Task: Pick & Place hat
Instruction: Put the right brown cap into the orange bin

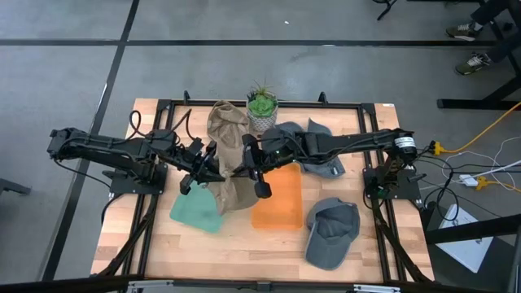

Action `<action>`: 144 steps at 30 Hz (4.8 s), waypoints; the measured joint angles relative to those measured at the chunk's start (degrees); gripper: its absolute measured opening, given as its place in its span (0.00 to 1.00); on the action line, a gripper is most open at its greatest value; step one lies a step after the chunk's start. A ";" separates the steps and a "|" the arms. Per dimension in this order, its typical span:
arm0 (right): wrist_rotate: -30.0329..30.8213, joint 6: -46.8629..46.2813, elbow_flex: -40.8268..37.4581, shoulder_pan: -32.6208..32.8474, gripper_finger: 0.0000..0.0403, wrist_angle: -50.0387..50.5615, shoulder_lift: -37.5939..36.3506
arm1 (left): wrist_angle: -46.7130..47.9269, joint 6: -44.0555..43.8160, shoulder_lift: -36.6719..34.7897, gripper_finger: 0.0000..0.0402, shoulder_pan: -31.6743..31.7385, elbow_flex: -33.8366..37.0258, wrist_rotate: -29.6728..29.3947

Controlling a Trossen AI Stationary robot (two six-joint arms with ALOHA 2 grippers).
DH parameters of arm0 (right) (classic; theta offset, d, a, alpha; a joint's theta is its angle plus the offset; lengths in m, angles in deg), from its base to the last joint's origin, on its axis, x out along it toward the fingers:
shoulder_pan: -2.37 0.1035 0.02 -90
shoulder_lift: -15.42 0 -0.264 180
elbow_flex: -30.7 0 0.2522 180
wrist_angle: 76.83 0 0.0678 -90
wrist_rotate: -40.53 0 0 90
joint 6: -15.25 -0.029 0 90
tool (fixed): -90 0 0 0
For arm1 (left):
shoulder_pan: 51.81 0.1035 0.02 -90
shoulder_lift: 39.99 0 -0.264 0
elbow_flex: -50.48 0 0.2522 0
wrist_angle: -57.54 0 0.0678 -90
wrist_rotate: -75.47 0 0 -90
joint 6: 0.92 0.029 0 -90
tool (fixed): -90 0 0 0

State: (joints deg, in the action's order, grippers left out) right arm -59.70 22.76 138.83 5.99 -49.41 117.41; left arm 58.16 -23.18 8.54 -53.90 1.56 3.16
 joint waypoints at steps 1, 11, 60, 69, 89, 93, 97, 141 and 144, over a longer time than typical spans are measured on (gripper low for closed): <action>0.01 -0.09 0.00 0.00 0.04 0.73 0.00 | 0.79 0.00 0.00 0.23 0.00 0.00 0.00; 9.61 -3.85 0.00 -0.46 0.02 8.95 -2.01 | 5.39 0.09 -0.91 0.48 0.00 -0.02 -0.19; 16.87 -10.08 0.02 -1.46 0.27 13.42 -3.48 | 13.05 10.01 -1.55 0.01 -0.02 0.00 -8.76; -4.13 -9.14 0.02 -1.51 0.50 10.10 -3.48 | 12.70 4.30 -4.70 0.01 -0.07 0.00 16.80; -17.74 0.68 0.11 -4.40 0.60 -9.99 1.79 | 0.02 2.17 -4.33 0.01 -0.06 -0.02 27.24; -17.87 0.71 0.09 -6.07 0.60 -11.81 2.75 | -0.02 0.35 -3.76 0.01 -0.07 -0.01 26.64; -18.06 0.37 0.09 -7.58 0.60 -13.93 4.50 | -0.92 0.26 -3.23 0.01 -0.07 0.00 25.90; -56.35 -18.82 0.04 -8.63 0.02 -20.93 10.05 | 4.55 -1.17 -3.02 0.02 0.01 -0.02 20.38; -57.39 -22.00 0.04 -8.61 0.03 -20.91 10.05 | 4.63 -1.15 -3.02 0.01 0.04 -0.01 20.42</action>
State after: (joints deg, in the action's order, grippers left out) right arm -117.09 0.76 138.87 -2.63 -70.32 127.47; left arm 62.79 -24.34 5.52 -53.86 1.55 23.58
